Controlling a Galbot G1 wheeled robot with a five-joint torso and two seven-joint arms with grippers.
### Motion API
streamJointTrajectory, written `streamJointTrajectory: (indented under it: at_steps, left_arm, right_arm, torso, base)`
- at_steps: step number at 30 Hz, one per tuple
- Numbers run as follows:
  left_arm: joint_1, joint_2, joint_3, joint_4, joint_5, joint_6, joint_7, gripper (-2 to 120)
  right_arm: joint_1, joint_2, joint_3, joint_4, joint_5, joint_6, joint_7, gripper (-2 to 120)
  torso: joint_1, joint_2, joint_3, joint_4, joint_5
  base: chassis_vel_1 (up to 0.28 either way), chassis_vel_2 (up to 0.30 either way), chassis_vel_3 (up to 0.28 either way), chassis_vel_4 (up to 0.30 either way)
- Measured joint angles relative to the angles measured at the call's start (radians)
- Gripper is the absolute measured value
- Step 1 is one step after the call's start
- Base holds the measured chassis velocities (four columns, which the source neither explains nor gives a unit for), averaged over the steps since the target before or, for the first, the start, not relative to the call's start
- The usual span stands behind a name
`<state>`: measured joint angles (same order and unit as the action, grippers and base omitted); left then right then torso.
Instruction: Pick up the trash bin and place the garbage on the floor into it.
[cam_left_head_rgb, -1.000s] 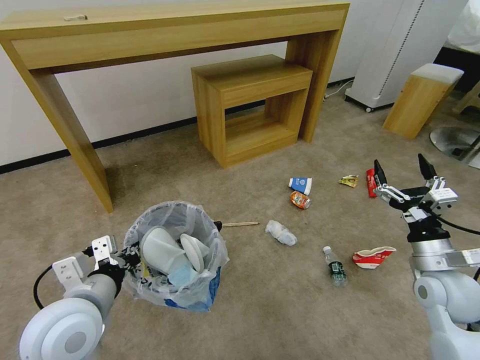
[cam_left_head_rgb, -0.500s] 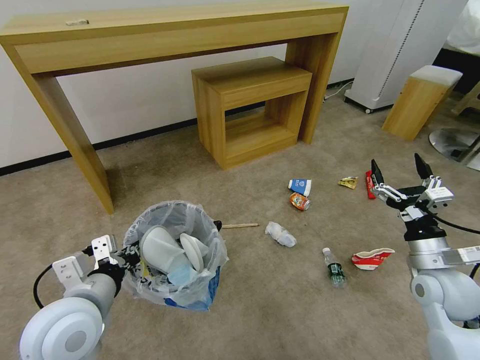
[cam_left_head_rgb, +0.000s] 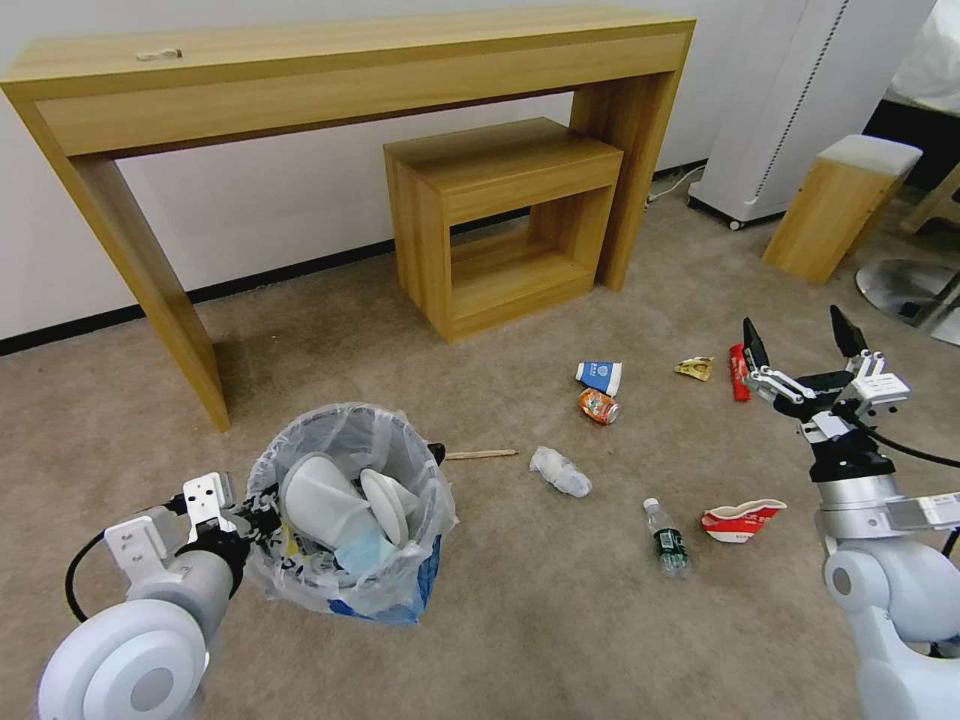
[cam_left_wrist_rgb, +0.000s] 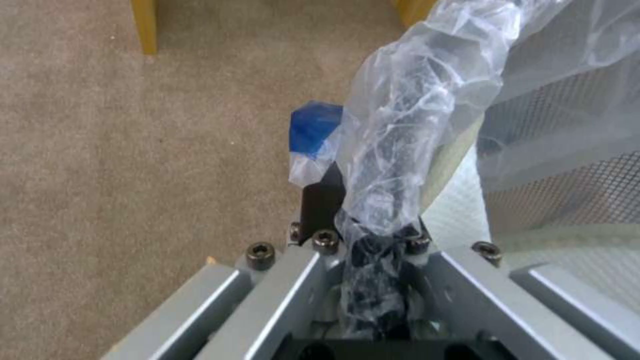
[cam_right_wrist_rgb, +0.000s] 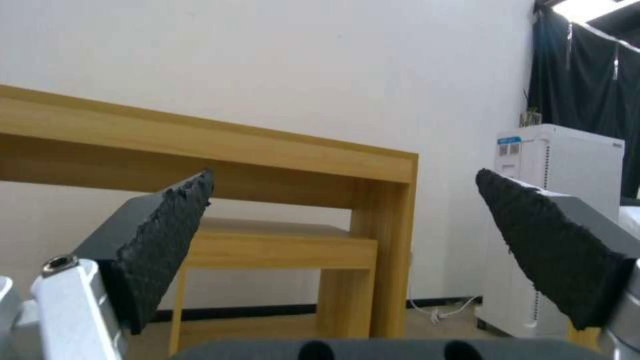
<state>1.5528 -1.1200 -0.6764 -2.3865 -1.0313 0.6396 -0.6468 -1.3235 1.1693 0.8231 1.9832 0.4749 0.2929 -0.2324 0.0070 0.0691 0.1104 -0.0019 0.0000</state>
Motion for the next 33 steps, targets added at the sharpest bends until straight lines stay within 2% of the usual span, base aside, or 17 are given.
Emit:
streamJointTrajectory:
  at_steps: [22,33]
  left_arm:
    - [-0.003,-0.014,0.01,0.014,0.021,-0.006,0.007,1]
    - [-0.015,-0.013,0.012,0.027,0.015,-0.005,0.015,1]
  right_arm:
    - [0.019,-0.011,0.0,-0.03,0.012,0.014,-0.002,100]
    - [0.046,-0.009,-0.02,-0.047,0.011,0.014,-0.002,100]
  torso:
    - [-0.003,-0.001,0.001,-0.0001,0.0001]
    - [-0.006,-0.046,-0.04,0.0,0.0]
  base:
    - [0.0,0.0,0.0,0.0]
    - [0.0,0.0,0.0,0.0]
